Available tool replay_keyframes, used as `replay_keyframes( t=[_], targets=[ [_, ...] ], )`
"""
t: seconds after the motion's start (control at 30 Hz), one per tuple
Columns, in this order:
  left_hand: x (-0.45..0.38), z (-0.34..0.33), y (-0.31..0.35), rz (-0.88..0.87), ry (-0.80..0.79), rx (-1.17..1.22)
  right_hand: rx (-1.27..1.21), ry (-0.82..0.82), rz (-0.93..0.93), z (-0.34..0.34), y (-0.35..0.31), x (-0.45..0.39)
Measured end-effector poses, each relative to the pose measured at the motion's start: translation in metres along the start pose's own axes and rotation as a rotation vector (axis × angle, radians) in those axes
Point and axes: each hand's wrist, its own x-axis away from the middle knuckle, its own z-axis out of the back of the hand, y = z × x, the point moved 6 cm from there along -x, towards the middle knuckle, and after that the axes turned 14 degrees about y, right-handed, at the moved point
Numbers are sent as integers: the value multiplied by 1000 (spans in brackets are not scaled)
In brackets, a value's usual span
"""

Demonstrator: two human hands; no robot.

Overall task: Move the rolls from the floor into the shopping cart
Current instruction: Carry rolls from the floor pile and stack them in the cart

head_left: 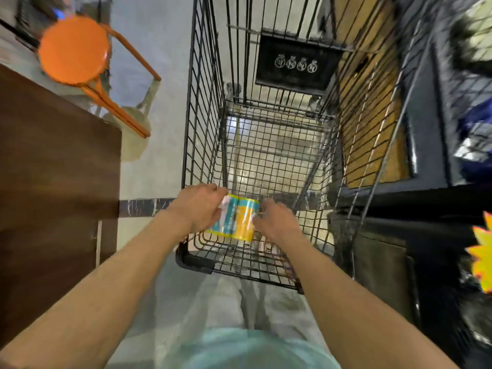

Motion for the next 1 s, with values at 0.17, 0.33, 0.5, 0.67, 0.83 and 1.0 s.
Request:
replay_keyframes(
  t=[0.17, 0.33, 0.5, 0.67, 0.83, 1.0],
  targets=[
    [15, 41, 14, 5, 14, -34, 144, 158, 140, 98, -19, 58],
    [24, 95, 43, -129, 130, 3, 185, 292, 95, 155, -22, 118],
    [31, 122, 76, -350, 162, -28, 71, 530, -55, 174, -6, 191],
    [61, 126, 173, -676, 141, -79, -44, 684, -366, 144, 64, 296],
    [147, 96, 292, -1053, 121, -156, -211, 771, -709, 72, 129, 428],
    [278, 41, 382, -1426, 66, -253, -322, 867, -1066, -43, 154, 569]
  ],
)
